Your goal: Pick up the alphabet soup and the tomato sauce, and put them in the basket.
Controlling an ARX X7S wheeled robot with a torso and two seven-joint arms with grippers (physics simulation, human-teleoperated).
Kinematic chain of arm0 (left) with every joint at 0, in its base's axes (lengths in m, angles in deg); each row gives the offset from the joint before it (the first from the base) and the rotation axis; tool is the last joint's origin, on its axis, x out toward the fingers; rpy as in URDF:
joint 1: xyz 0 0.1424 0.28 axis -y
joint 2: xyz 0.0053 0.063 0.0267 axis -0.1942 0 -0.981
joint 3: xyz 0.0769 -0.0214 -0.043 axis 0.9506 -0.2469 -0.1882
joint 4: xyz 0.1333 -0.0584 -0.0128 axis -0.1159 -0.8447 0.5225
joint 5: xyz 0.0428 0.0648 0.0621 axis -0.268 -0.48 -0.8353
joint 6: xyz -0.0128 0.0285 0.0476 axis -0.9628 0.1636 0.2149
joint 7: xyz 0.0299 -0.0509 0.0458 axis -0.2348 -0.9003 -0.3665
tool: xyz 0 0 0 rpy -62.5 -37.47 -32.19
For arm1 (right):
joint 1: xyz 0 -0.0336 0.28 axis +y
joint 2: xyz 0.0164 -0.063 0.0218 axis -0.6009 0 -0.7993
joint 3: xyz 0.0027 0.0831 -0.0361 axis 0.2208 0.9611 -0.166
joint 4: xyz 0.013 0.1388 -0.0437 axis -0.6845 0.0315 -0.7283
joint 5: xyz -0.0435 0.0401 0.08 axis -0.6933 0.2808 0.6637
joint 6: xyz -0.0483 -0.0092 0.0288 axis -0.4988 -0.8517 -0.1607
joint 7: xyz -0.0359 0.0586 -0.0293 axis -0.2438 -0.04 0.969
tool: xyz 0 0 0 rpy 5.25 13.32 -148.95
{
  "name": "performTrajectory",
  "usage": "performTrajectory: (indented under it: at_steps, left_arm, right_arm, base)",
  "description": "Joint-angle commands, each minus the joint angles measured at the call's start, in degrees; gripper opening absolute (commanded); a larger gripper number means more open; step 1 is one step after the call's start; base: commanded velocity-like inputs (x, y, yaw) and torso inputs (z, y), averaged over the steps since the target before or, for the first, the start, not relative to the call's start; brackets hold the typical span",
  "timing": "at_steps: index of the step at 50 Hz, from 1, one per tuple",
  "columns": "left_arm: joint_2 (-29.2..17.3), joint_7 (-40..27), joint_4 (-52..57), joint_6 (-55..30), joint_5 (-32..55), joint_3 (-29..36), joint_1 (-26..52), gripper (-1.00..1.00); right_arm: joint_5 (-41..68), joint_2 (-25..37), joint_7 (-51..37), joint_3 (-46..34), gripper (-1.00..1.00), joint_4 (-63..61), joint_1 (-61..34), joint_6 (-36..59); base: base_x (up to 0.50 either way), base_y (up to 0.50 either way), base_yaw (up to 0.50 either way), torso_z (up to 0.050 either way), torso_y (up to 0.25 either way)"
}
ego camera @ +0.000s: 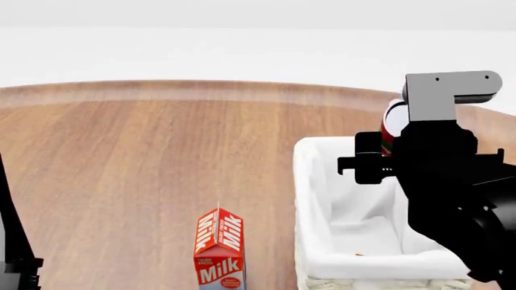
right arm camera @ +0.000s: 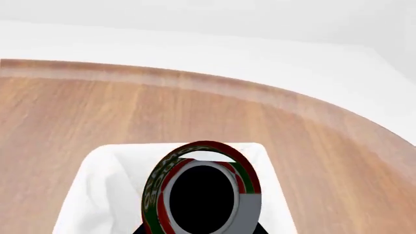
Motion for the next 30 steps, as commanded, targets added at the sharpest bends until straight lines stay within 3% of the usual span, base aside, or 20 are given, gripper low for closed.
performTrajectory:
  at_steps: [1, 30]
  left_arm:
    - [0.0, -0.04, 0.0, 0.11, 0.11, -0.08, -0.17, 1.0]
    - [0.0, -0.27, 0.0, 0.68, 0.3, -0.15, -0.75, 1.0]
  right_arm:
    - [-2.96, -1.82, 2.32, -0.48, -1.0, 4.95, 1.16, -0.9]
    - [-5.19, -4.9, 6.56, -3.78, -1.0, 10.76, 4.83, -1.13]
  base:
    - [0.0, 0.0, 0.0, 0.0, 0.0]
    - [0.0, 0.0, 0.0, 0.0, 0.0]
